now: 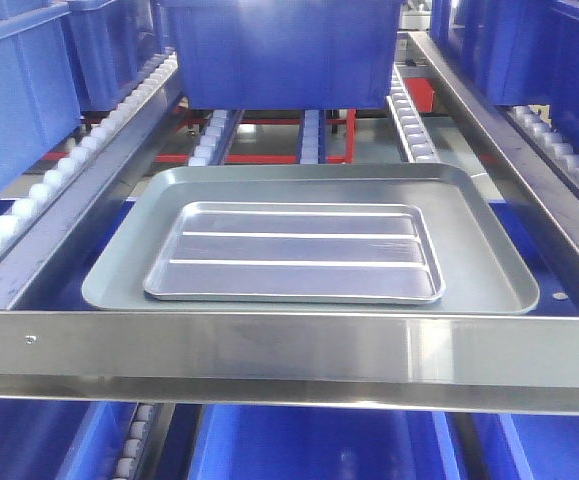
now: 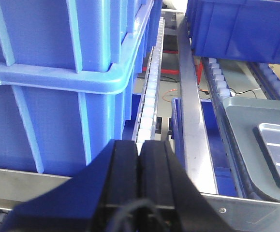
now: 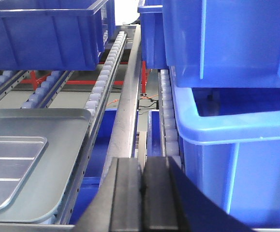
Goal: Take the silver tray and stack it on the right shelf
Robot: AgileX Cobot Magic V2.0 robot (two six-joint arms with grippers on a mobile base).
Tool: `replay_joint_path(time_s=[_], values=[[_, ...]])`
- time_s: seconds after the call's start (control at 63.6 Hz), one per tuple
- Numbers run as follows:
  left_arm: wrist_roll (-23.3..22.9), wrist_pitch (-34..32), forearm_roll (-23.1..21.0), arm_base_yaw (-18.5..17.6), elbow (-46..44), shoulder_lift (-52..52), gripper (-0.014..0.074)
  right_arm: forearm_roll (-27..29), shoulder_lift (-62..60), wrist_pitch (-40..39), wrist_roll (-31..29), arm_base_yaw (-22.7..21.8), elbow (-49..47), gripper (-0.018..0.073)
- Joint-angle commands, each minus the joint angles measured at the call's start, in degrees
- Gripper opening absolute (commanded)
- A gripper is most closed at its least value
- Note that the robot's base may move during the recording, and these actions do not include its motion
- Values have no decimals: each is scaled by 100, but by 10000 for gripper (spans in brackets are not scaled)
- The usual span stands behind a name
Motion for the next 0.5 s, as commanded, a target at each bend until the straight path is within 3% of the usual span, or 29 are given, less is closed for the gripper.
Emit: replay_joint_path(time_s=[0.0,0.488], values=[[13,-527,-53,7,95,-68,-93,-7,-126,-556,-5,-35,-100,52],[13,-527,-53,7,95,-68,-93,-7,-126,-556,-5,-35,-100,52]])
